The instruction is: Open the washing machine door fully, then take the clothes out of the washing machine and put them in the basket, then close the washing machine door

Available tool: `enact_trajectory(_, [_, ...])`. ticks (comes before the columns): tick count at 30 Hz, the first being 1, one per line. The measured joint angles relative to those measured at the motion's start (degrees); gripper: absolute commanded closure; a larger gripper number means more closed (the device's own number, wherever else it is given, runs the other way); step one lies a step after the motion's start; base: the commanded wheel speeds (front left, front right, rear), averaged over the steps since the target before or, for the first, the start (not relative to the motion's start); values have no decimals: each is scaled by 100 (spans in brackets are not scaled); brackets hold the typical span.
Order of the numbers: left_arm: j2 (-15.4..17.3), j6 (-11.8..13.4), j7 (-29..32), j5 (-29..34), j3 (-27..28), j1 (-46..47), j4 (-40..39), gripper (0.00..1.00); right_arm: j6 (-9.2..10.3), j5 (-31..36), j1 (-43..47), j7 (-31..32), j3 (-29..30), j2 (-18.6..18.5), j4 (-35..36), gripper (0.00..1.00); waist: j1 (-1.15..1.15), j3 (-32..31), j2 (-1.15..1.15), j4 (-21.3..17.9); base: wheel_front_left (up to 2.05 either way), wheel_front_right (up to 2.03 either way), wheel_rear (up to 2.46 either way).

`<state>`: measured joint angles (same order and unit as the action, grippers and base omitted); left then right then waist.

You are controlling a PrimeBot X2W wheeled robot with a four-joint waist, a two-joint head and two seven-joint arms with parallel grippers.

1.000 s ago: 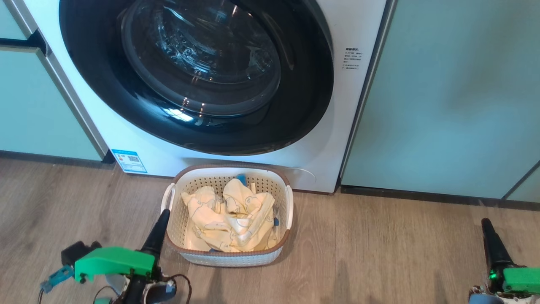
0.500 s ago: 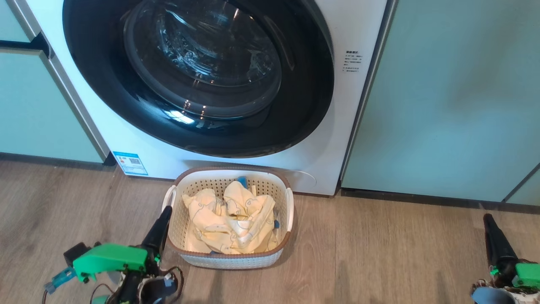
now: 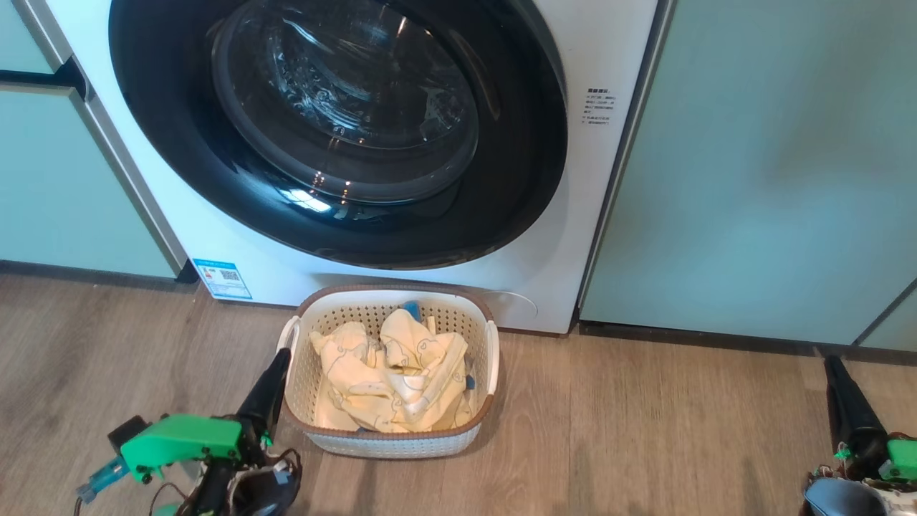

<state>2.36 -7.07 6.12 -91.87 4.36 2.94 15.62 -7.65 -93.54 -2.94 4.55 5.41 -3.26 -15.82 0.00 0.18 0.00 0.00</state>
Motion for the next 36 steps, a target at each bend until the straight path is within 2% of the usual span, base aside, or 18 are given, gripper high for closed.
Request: enact_trajectory(36, [0,-1,0,0,43,1,1,100,0,19,0,51,66,4,0,100,0,0,0,0,0,0,0])
